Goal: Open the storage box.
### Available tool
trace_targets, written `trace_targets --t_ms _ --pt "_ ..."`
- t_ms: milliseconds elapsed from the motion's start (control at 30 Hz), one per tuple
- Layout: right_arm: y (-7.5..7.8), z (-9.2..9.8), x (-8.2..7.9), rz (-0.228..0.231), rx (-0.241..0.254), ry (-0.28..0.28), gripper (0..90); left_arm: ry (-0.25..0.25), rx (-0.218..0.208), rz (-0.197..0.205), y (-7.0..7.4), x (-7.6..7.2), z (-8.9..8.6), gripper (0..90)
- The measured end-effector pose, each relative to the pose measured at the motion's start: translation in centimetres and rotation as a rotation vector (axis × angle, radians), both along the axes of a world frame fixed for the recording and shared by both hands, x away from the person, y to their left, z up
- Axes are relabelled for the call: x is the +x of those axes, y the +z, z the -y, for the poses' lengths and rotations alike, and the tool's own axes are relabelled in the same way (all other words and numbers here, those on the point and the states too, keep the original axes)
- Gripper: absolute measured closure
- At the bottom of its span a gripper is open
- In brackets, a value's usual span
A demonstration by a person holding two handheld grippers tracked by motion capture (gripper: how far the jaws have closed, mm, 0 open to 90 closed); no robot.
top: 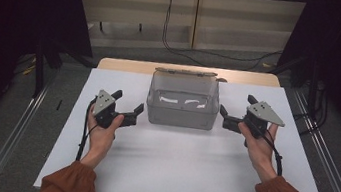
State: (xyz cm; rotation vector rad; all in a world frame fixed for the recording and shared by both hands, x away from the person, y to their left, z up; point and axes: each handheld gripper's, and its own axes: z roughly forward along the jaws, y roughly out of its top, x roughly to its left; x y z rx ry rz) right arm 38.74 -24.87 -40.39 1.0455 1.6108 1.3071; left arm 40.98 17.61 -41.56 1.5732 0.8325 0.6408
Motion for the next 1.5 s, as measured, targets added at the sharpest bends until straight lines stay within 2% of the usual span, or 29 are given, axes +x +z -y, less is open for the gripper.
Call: trace_targets --t_ms 100,133,333,367,567,700,800,867,1000,1100,1300,1433,1500 --pt "0.0 0.2 -0.9 0.024 0.001 -0.008 0.0 0.018 -0.008 0.010 0.0 -0.8 -0.1 3.9" --pt "0.0 0.2 -0.9 0.024 0.001 -0.008 0.0 0.020 0.002 0.006 0.1 -1.0 -0.2 3.9" --pt "-0.5 0.4 -2.5 0.029 -0.004 -0.002 0.0 0.023 -0.007 0.021 0.0 -2.6 -0.6 3.9" --pt "-0.6 0.5 -3.0 0.034 -0.004 -0.007 0.0 0.022 0.008 0.024 -0.1 -2.9 -0.8 3.9" --pt "-0.6 0.9 -3.9 0.047 0.008 -0.025 0.0 0.050 -0.006 0.025 -0.2 -3.4 -1.5 3.9" --pt "-0.5 1.6 -5.0 0.060 0.023 -0.035 0.0 0.068 -0.006 0.018 -0.4 -4.4 -2.3 3.8" --pt "-0.7 2.0 -5.5 0.057 0.033 -0.040 0.0 0.080 -0.012 0.007 -0.6 -4.8 -2.7 3.7" --pt "-0.9 2.4 -5.8 0.039 0.035 -0.046 0.0 0.069 -0.029 -0.013 -0.6 -5.2 -2.9 3.7" --pt "-1.3 3.3 -6.6 0.034 0.054 -0.074 0.0 0.069 -0.020 0.002 -0.6 -6.1 -3.1 3.6" --pt "-1.6 3.7 -7.2 0.025 0.058 -0.081 0.0 0.082 0.010 0.002 -0.9 -6.7 -3.4 3.7" --pt "-2.1 4.0 -8.5 0.016 0.048 -0.087 0.0 0.112 0.013 -0.001 -1.3 -7.5 -4.0 3.7" --pt "-2.0 4.8 -9.9 0.020 0.053 -0.097 0.0 0.137 -0.007 -0.003 -1.7 -8.3 -4.8 3.7" --pt "-2.4 5.1 -10.4 0.019 0.054 -0.101 0.0 0.145 0.002 -0.005 -1.8 -8.6 -5.1 3.7"
